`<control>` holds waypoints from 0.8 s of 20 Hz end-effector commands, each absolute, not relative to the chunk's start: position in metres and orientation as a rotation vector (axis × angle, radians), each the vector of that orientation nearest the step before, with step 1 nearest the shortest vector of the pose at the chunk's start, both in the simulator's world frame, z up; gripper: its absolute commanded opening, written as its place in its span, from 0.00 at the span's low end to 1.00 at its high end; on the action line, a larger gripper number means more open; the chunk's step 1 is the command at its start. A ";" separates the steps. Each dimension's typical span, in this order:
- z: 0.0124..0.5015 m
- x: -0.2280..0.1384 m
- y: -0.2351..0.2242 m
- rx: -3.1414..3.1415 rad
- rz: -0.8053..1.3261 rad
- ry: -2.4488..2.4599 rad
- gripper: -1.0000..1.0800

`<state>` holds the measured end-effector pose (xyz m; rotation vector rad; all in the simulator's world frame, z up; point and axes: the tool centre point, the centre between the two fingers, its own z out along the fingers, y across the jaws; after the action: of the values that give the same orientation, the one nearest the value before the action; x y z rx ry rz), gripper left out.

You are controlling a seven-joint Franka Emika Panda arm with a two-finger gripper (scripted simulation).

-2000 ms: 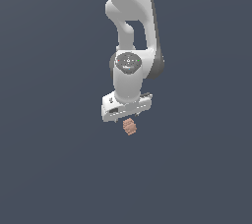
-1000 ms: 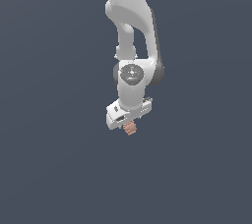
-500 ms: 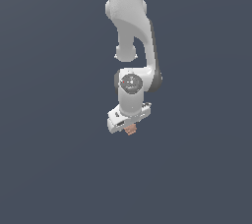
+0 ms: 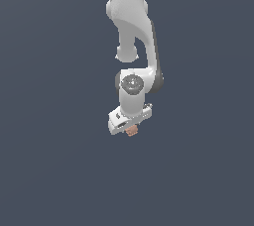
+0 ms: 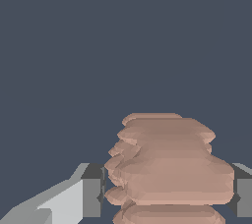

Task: Pick up the object and move it to a goal position.

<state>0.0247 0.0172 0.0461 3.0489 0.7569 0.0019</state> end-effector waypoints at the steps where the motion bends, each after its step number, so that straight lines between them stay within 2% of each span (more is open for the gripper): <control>1: 0.046 0.025 0.017 3.049 0.001 0.756 0.00; 8: 0.063 0.026 0.017 3.049 0.001 0.756 0.00; 16: 0.121 0.033 0.018 3.049 0.001 0.757 0.00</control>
<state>0.0311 0.0172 0.1074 3.0491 0.7566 -0.0003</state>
